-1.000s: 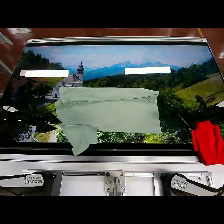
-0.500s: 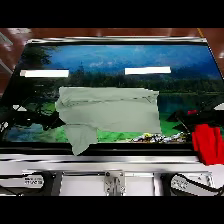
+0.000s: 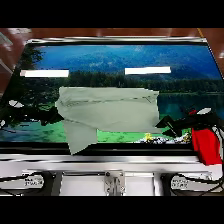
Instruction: Fold the shirts.
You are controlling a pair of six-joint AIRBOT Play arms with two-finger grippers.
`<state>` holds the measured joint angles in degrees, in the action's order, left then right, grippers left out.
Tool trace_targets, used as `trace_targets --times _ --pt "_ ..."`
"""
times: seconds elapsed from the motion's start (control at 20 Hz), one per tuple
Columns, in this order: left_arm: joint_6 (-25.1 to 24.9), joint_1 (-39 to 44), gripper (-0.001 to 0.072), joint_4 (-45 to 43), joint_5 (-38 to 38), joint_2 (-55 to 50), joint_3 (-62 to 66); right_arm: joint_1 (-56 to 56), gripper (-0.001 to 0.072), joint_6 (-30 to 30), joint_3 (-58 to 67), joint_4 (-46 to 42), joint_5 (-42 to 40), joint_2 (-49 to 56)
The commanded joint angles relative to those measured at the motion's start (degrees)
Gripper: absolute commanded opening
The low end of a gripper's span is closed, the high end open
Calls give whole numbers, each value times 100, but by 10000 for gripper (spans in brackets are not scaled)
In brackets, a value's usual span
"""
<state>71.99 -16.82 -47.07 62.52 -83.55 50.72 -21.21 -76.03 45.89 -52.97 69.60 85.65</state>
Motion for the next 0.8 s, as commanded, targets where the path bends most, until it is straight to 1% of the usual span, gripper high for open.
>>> trace_targets --times 0.0,0.1,0.15,0.25,0.3,0.35,0.45,0.55,0.6,0.7,0.75 --pt "0 0 41 2 52 122 201 420 540 -42 -24 216 -649 170" --pt "0 0 40 2 142 129 393 509 117 -26 13 345 -772 166" --pt "-2 2 40 2 190 149 516 514 62 151 76 562 -693 151" --pt "-267 7 38 0 225 380 920 514 61 726 422 870 -341 -17" --pt "-350 4 38 -2 188 632 1241 514 60 1082 713 962 -105 -201" --pt "-380 0 38 -4 142 911 1620 514 60 1311 1126 955 98 -474" --pt "-476 2 39 2 59 1574 2704 507 60 1384 2122 944 96 -1191" --pt "-476 0 40 0 -109 2159 3954 507 60 1403 3351 925 -212 -2009" --pt "-479 0 40 0 -317 2450 4636 507 60 1403 3993 820 -525 -2428" --pt "-713 2 40 -4 -916 2981 5735 507 60 1399 4970 398 -1174 -3147" --pt "-726 0 40 -7 -1244 3244 6131 507 60 1384 5351 118 -1456 -3491"
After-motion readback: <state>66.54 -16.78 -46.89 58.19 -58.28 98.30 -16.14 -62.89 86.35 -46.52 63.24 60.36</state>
